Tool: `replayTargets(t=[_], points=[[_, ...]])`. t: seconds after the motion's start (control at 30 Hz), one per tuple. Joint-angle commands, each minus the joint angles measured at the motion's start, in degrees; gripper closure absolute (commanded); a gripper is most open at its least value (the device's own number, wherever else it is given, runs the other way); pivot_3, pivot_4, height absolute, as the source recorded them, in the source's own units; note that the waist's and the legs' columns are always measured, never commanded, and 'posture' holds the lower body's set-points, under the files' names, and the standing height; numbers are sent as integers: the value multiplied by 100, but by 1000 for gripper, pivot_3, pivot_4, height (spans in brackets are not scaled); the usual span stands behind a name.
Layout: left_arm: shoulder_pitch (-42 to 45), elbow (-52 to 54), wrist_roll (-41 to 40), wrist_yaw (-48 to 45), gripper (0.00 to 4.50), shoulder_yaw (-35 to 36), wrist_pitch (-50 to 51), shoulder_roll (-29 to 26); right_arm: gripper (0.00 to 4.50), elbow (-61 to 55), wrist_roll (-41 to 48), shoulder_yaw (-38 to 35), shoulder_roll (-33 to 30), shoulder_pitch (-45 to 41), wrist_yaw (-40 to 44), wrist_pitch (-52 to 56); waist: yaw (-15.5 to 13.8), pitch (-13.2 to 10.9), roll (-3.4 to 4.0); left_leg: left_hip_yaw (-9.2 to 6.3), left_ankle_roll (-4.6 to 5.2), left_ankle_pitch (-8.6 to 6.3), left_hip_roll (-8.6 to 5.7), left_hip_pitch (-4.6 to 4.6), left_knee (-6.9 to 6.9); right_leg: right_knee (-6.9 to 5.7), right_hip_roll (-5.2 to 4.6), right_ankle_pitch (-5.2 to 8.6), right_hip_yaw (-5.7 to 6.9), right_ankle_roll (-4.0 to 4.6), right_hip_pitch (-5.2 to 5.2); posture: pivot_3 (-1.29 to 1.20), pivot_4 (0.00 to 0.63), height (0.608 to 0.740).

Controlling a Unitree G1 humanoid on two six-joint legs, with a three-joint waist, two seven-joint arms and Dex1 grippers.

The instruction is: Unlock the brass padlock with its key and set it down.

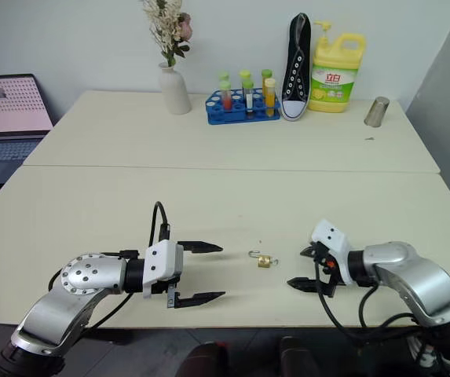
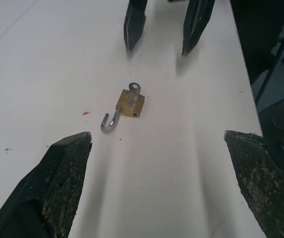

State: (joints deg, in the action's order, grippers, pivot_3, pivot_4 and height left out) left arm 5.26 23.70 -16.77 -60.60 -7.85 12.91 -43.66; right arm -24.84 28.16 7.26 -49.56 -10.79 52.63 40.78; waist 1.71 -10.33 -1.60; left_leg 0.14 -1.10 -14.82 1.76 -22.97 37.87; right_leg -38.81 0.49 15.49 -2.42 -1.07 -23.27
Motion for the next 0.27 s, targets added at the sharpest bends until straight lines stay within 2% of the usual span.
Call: replayTargets(t=[0.03,0.27], points=[[55,151,-216,-68,0,194,127,-100,14,-493,-5,-655,-140,245,183,-690,9,-1,1,1,0,0,0,2,0,-2,0,0,0,0,0,0,150,740],[98,147,-387,-261,0,251,279,-174,14,-505,-30,-767,-202,404,276,-899,3,-1,0,1,0,0,-1,3,2,-3,0,0,-3,1,1,0,150,740]])
